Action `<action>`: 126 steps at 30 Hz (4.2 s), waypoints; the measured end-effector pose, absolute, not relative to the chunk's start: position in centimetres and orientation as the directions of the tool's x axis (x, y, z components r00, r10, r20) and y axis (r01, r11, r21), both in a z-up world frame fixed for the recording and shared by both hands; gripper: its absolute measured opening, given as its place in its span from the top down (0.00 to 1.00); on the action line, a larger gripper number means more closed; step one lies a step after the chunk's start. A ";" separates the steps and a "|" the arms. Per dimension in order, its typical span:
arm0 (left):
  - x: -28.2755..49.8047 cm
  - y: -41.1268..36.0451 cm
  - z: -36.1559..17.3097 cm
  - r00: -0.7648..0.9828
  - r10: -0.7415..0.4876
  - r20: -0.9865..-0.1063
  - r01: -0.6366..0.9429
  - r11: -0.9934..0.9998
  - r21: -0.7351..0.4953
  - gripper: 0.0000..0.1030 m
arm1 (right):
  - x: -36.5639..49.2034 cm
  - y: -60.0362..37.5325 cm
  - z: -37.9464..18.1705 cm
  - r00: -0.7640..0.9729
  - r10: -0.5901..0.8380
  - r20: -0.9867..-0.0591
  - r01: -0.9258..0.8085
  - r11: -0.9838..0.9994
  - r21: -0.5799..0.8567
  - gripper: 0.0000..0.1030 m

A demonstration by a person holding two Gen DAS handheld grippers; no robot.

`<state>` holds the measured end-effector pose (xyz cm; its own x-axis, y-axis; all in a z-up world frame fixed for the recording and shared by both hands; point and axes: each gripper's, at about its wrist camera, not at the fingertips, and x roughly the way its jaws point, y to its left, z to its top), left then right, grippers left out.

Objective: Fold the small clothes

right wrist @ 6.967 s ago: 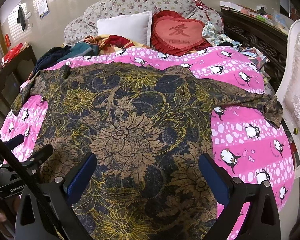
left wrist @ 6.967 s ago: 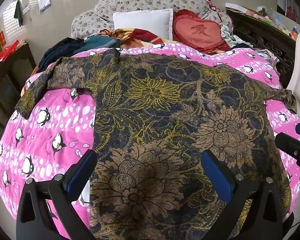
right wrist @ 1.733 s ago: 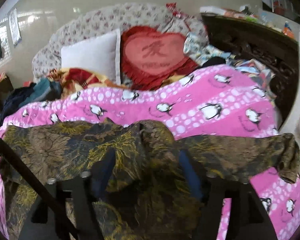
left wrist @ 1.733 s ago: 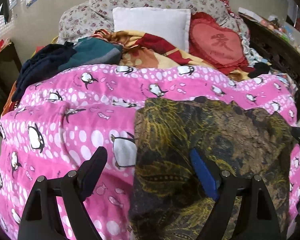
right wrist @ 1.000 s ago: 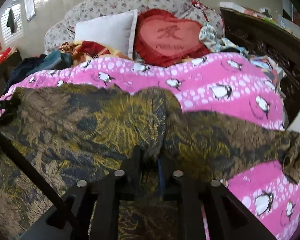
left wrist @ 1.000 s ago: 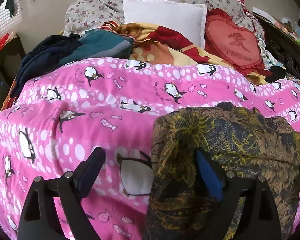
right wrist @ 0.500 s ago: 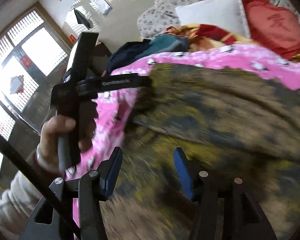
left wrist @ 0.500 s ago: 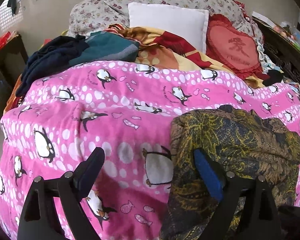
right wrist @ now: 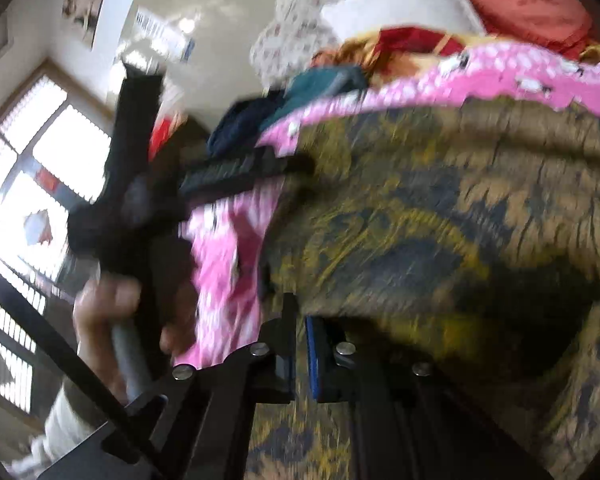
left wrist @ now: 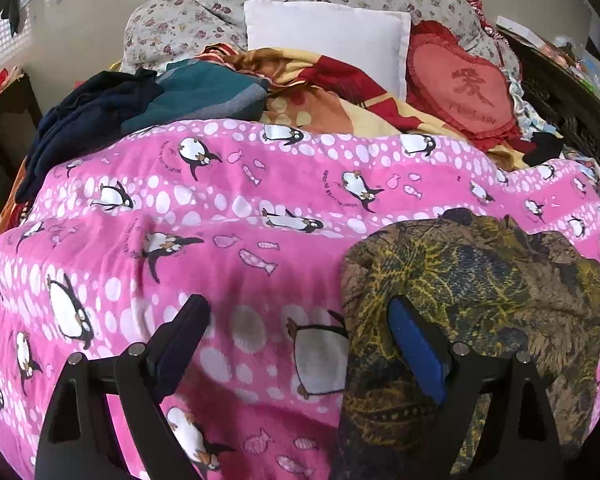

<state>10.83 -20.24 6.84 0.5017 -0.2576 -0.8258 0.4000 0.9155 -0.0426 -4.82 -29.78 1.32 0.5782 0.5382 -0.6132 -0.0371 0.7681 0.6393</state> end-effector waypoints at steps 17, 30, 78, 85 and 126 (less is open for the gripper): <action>9.4 -20.2 8.0 0.495 -0.283 -0.821 0.403 0.912 -0.071 0.12 | -2.5 -32.6 0.8 0.652 0.430 -0.624 0.125 0.751 0.648 0.75; 7.2 -22.0 8.6 0.529 -0.256 -0.809 0.389 0.920 -0.037 0.12 | -10.0 -40.5 7.3 0.702 0.159 -0.694 0.157 0.916 0.369 0.44; -0.2 -28.0 9.9 0.425 -0.387 -0.819 0.508 0.850 -0.138 0.11 | -32.9 -74.2 10.7 0.470 -0.583 -0.663 0.837 0.533 0.124 0.96; 0.7 -24.1 10.9 0.441 -0.406 -0.800 0.470 0.864 -0.180 0.11 | -26.6 -65.0 22.4 0.688 -0.466 -0.556 0.611 0.786 0.097 0.96; 2.4 -25.1 8.2 0.525 -0.305 -0.794 0.581 0.811 0.072 0.11 | -17.8 -53.1 7.1 0.667 0.111 -0.737 0.244 0.902 0.357 0.34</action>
<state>2.45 -25.13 8.22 0.5251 -0.3050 -0.7945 0.5806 0.8109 0.0725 -17.81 -53.12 7.10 0.6667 0.1111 -0.7370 0.2445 0.9015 0.3571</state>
